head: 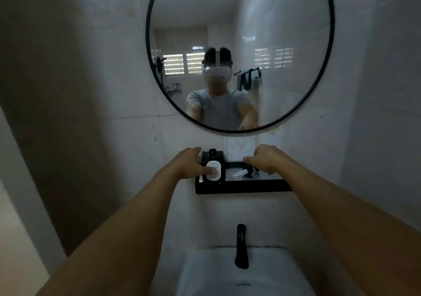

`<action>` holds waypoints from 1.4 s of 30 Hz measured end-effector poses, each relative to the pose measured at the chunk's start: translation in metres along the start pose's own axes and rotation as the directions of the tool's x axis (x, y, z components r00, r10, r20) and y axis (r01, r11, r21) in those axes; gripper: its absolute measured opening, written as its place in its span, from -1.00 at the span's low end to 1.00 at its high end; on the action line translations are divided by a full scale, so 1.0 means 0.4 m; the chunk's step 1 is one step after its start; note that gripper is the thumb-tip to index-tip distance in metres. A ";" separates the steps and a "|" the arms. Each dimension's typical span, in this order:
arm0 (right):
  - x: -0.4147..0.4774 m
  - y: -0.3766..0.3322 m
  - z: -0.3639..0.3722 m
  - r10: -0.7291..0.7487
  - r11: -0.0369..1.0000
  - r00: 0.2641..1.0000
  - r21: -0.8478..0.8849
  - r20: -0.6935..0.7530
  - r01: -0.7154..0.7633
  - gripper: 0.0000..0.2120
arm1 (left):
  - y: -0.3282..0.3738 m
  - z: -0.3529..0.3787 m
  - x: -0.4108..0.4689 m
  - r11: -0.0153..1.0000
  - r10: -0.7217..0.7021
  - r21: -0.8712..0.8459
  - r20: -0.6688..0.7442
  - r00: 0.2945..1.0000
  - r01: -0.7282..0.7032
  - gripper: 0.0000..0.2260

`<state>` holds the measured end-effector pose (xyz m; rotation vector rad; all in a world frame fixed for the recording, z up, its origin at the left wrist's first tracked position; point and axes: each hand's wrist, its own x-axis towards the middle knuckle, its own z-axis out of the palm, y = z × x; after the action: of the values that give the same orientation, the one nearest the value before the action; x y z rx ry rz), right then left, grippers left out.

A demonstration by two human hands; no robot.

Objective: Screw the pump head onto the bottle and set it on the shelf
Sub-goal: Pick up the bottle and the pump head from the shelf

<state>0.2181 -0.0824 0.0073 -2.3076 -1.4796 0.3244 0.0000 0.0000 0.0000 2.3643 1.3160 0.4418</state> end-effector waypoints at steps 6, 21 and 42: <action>0.040 0.010 0.008 0.010 0.999 0.999 0.042 -0.033 -0.008 -0.60 | -0.019 0.026 0.042 0.973 0.094 -0.205 -0.050 0.994 -0.102 -0.43; 0.043 -0.019 0.072 0.061 0.994 0.996 0.098 -0.062 -0.055 -0.62 | -0.088 0.087 0.084 0.851 0.156 -0.486 -0.125 0.980 -0.197 -0.41; 0.021 -0.057 -0.013 0.075 0.816 0.876 0.534 -0.476 0.220 -0.80 | -0.098 0.096 0.105 0.834 0.208 -0.494 -0.131 0.969 -0.245 -0.46</action>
<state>0.2049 -0.0672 0.0220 -1.6683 -1.0289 0.1304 0.0100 0.0477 -0.0493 2.0639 0.8079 0.8402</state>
